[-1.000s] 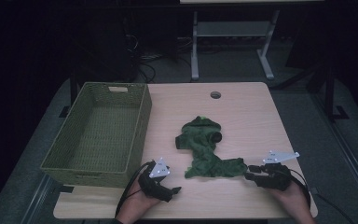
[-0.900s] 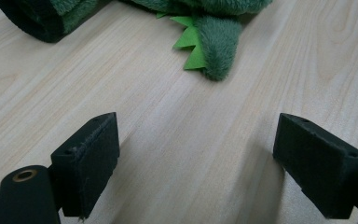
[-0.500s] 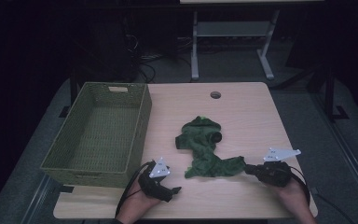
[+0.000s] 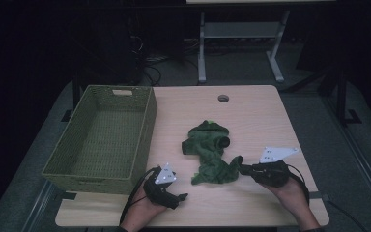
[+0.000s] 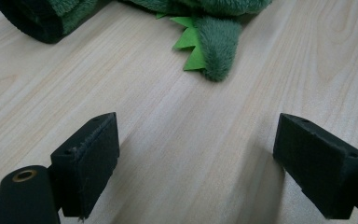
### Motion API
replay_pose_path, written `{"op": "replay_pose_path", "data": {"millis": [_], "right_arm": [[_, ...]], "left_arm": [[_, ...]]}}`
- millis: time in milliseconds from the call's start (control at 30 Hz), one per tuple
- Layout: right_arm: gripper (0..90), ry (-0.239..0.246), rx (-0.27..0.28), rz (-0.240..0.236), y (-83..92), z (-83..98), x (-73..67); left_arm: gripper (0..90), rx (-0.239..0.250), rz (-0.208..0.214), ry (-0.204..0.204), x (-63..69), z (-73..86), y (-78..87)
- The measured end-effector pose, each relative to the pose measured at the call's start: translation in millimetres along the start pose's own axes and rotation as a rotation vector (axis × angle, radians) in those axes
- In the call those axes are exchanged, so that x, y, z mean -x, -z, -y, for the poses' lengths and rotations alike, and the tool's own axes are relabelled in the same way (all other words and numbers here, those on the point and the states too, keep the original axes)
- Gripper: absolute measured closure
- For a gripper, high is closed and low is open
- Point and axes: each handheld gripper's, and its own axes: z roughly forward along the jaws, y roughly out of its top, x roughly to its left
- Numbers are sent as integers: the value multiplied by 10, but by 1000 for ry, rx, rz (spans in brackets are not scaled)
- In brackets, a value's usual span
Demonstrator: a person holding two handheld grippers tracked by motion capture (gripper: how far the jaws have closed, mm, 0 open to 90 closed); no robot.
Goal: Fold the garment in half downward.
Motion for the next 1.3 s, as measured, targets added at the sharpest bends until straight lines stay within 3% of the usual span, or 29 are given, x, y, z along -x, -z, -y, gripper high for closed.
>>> {"op": "replay_pose_path", "data": {"millis": [400,733,833,967,1100,1300], "right_arm": [[854,84,19,-68,-244,-299,-121],[793,96,16,-75,-538,-449,-163],[782,93,27,-79,-580,-495,-178],[844,75,50,-69,-568,-538,-151],[897,35,61,-17,-566,-542,-65],[899,-8,-32,-33,-799,-397,-6]], "left_arm": [[136,-1,-2,-6,-4,-1,0],[135,-2,-2,-7,-4,-2,1],[135,-1,-2,-5,-3,-1,1],[135,-1,0,-3,-2,0,0],[135,-3,1,-5,-3,-1,2],[135,-5,-3,-12,-7,-2,4]]}}
